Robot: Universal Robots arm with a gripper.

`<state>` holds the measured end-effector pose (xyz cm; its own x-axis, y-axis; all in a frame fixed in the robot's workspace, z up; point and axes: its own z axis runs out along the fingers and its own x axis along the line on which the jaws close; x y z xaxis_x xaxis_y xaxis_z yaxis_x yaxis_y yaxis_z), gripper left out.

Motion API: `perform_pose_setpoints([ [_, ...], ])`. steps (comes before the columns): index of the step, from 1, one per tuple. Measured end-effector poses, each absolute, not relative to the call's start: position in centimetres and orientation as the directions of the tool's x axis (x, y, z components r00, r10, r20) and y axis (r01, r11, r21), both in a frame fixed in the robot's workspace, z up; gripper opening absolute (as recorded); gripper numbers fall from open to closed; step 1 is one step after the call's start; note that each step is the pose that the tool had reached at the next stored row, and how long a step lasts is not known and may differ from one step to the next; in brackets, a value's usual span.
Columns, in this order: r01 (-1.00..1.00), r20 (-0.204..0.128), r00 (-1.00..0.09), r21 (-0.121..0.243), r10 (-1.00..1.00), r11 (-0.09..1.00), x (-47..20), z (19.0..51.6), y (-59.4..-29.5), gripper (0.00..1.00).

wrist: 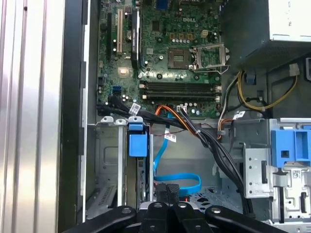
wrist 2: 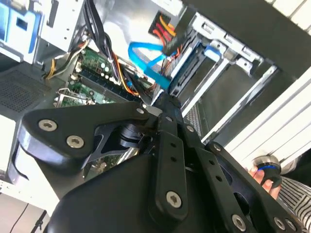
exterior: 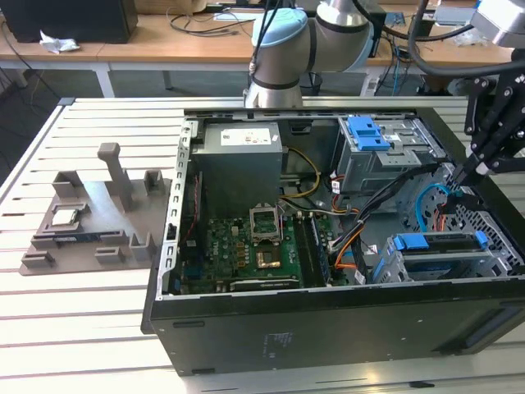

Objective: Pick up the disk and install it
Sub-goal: 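Insert the disk into the insertion slot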

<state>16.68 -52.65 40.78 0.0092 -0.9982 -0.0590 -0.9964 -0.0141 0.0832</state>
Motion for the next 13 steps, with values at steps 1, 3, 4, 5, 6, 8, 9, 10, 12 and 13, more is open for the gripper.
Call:
perform_pose_setpoints([
  [1,-0.996,-0.059,0.009,0.084,-0.998,-0.014,16.94,40.78,-52.61,0.11],
  [3,-0.996,-0.058,0.009,0.085,-0.998,-0.014,17.34,40.78,-52.57,0.11],
  [4,-0.996,-0.058,0.009,0.085,-0.998,-0.014,17.46,40.78,-52.57,0.11],
  [5,-0.996,-0.058,0.009,0.085,-0.998,-0.014,17.61,40.79,-52.57,0.11],
  [6,-0.996,-0.058,0.009,0.085,-0.998,-0.014,17.72,40.79,-52.57,0.11],
  [8,-0.996,-0.058,0.009,0.085,-0.998,-0.014,17.83,40.8,-52.56,0.11],
  [9,-0.996,-0.058,0.009,0.085,-0.998,-0.014,17.83,40.8,-52.56,0.11],
  [10,-0.996,-0.058,0.009,0.085,-0.998,-0.014,17.83,40.81,-52.56,0.11],
  [12,-0.996,-0.058,0.009,0.085,-0.998,-0.014,17.84,40.81,-52.56,0.11],
  [13,-0.996,-0.058,0.009,0.085,-0.998,-0.014,17.84,40.81,-52.56,0.11],
])
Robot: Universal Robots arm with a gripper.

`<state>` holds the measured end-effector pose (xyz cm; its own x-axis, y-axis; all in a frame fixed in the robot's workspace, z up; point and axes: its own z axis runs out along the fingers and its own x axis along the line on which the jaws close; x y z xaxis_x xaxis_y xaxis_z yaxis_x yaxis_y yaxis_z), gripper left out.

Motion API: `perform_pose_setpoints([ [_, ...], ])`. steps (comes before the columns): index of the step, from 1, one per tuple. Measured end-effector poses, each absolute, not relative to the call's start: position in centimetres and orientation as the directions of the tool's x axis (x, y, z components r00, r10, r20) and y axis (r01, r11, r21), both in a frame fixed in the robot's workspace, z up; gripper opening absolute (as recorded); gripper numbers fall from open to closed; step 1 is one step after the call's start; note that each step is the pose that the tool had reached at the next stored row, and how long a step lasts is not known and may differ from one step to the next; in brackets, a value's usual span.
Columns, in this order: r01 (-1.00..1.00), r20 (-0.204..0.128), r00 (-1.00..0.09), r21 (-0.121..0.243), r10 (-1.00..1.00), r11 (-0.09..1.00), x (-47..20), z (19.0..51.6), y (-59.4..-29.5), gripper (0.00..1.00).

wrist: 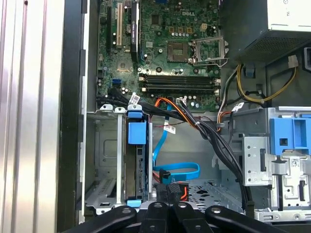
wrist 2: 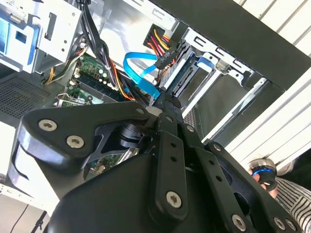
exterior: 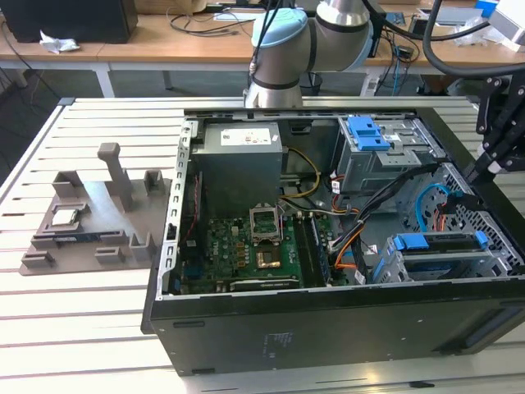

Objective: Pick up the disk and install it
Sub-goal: 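Insert the disk into the insertion slot, then insert the first disk wire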

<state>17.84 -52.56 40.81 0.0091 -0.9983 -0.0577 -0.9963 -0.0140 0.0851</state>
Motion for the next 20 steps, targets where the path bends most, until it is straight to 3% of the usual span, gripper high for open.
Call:
perform_pose_setpoints([
  [20,-0.996,-0.053,0.009,0.087,-0.999,-0.014,19.8,39.3,-51.0,0.11],
])
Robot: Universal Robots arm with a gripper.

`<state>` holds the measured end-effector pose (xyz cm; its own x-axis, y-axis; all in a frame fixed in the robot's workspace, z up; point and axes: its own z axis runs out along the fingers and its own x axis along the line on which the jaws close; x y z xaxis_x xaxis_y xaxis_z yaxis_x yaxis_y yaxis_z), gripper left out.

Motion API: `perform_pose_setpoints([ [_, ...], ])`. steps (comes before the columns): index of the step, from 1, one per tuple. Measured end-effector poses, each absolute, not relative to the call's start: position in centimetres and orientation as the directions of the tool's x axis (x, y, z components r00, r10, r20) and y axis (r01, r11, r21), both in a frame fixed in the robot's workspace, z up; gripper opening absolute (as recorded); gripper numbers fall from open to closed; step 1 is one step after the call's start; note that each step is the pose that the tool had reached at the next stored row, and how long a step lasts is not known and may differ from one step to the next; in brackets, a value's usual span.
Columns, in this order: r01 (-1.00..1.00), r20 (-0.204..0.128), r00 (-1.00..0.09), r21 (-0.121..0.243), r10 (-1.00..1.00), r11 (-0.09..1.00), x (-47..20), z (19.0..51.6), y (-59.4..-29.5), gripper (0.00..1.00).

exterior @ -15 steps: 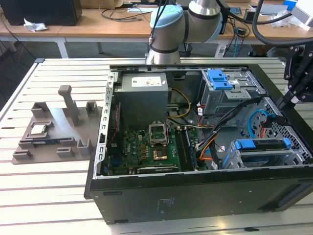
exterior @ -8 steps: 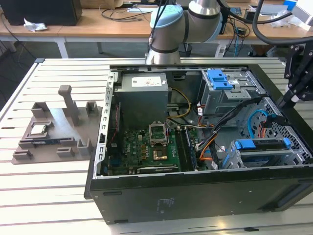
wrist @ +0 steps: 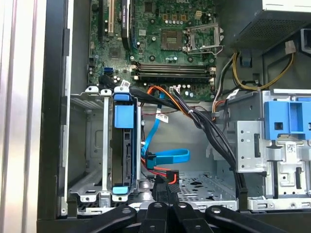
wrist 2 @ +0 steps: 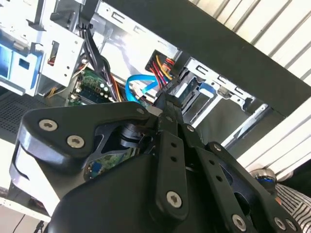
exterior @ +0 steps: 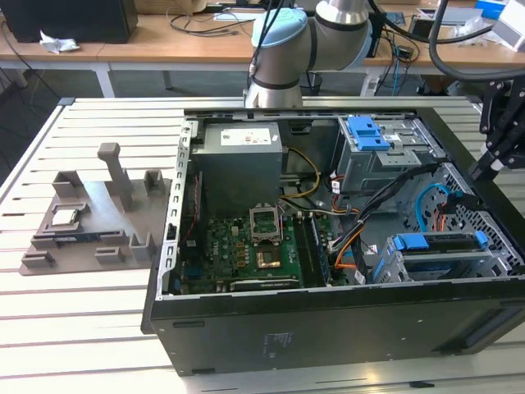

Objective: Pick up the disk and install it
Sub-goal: 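Insert the first disk wire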

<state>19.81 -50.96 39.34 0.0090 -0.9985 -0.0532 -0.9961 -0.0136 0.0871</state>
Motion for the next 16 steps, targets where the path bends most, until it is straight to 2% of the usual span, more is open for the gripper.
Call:
perform_pose_setpoints([
  [5,-0.996,-0.053,0.009,0.087,-0.999,-0.014,20.1,38.2,-51.0,0.11],
  [8,-0.996,-0.04,0.003,0.087,-0.999,-0.007,20.3,37.7,-50.9,0.11],
  [14,-0.996,-0.04,0.001,0.087,-0.999,-0.005,20.3,37.6,-50.9,0.11],
  [16,-0.996,-0.04,0.001,0.087,-0.999,-0.005,20.3,37.6,-50.9,0.24],
])
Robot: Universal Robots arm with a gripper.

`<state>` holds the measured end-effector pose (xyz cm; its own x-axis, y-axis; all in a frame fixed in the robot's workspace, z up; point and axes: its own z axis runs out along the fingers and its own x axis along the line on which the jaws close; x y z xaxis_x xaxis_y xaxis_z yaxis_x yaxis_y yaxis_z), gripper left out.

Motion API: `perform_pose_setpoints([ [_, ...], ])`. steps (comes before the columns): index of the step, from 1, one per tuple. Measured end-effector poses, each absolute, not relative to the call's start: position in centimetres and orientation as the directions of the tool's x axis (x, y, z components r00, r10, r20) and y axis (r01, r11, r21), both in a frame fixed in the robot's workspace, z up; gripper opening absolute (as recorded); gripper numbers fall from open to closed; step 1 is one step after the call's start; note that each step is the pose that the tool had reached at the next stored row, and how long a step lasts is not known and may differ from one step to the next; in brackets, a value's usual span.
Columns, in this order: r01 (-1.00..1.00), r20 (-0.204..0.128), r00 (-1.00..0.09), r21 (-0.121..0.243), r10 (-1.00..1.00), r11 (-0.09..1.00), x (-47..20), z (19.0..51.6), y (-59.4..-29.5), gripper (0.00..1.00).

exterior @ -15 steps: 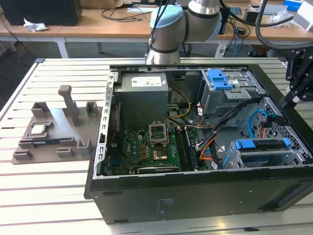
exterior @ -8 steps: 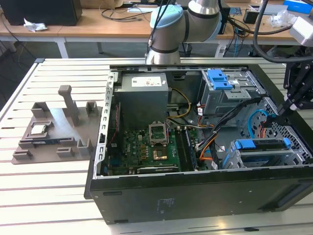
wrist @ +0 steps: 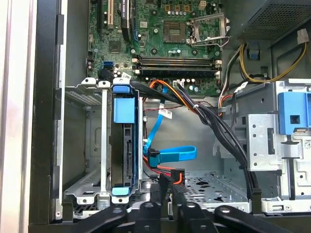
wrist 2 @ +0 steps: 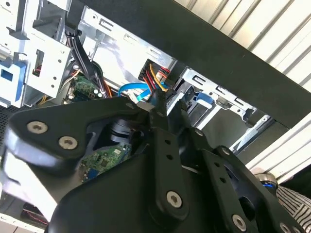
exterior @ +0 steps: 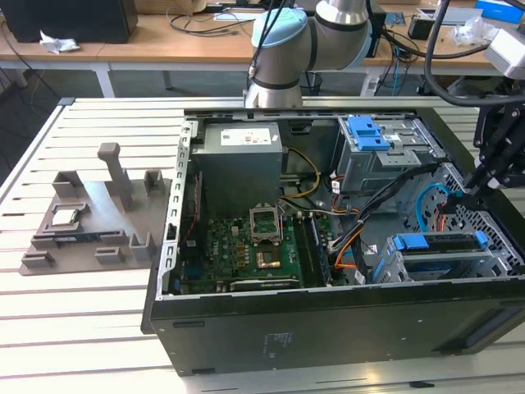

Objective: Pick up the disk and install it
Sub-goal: 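Insert the first disk wire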

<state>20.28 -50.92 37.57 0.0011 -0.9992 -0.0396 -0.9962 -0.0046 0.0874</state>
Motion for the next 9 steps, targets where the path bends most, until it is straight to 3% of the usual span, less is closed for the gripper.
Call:
perform_pose_setpoints([
  [1,-0.996,-0.04,0.001,0.087,-0.999,-0.005,20.3,37.6,-50.9,0.36],
  [9,-0.996,-0.015,0.001,0.087,-1.0,-0.002,20.3,36.4,-50.5,0.36],
])
